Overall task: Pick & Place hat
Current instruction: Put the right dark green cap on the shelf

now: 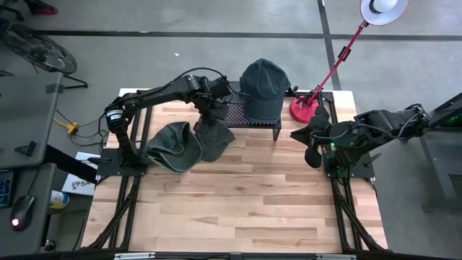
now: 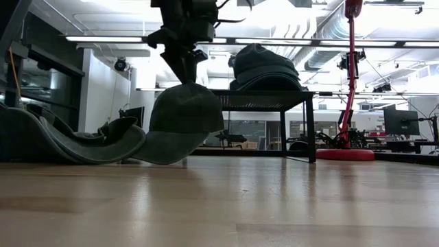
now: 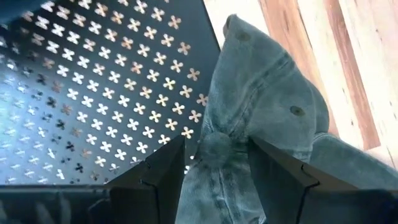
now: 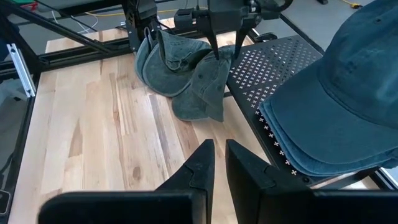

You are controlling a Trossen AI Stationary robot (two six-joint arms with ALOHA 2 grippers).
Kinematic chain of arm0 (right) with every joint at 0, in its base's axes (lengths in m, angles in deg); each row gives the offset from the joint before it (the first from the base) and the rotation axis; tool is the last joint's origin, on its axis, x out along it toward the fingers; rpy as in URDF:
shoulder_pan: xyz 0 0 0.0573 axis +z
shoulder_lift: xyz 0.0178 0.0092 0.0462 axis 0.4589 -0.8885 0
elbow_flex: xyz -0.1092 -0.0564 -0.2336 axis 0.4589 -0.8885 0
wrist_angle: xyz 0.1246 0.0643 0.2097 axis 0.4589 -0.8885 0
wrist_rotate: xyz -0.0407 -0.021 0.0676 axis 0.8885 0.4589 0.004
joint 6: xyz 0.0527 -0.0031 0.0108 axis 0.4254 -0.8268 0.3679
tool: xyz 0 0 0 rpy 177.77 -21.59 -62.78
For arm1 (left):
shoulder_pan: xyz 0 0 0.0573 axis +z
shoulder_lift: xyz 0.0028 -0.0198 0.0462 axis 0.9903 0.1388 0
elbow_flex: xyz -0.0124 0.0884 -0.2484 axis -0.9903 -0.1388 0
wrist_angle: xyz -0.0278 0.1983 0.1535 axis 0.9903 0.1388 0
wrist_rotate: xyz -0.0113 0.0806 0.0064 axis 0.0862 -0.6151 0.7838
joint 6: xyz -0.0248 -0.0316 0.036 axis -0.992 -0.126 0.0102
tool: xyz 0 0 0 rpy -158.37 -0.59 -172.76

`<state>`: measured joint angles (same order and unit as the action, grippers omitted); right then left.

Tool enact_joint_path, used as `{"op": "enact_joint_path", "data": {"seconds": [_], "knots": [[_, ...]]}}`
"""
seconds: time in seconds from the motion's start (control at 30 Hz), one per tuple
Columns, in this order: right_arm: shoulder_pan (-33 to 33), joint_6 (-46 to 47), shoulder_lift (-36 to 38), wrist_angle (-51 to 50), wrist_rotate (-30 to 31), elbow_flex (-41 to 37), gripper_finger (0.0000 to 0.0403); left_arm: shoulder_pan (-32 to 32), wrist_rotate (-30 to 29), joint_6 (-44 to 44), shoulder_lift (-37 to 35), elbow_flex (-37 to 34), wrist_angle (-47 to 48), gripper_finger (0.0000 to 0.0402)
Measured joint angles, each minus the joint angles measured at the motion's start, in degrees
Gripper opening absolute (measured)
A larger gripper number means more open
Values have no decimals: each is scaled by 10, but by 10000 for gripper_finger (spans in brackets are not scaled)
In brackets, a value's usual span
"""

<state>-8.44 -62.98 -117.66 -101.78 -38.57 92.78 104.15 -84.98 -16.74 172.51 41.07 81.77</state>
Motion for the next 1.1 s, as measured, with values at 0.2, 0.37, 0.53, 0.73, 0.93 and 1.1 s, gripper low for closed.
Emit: {"op": "enact_joint_path", "data": {"seconds": [0.2, 0.37, 0.53, 0.73, 0.93, 1.1], "knots": [[0, -1, -4, 0, -5, 0, 32, 0, -14, -3, -1, 0, 4, 144], [0, -1, -5, 1, -6, 0, 32, 0, -14, -5, -1, 0, 16, 77], [0, -1, -5, 1, -7, 0, 32, 0, -15, -10, -1, 0, 15, 19], [0, -1, -5, 1, -7, 0, 32, 0, -11, -18, -5, 0, 31, 4], [0, 0, -5, 1, -7, 0, 32, -15, 6, -69, -8, 37, 112, 2], [0, -5, -5, 1, -2, 0, 32, -37, 18, -85, -8, 81, 161, 1]]}}
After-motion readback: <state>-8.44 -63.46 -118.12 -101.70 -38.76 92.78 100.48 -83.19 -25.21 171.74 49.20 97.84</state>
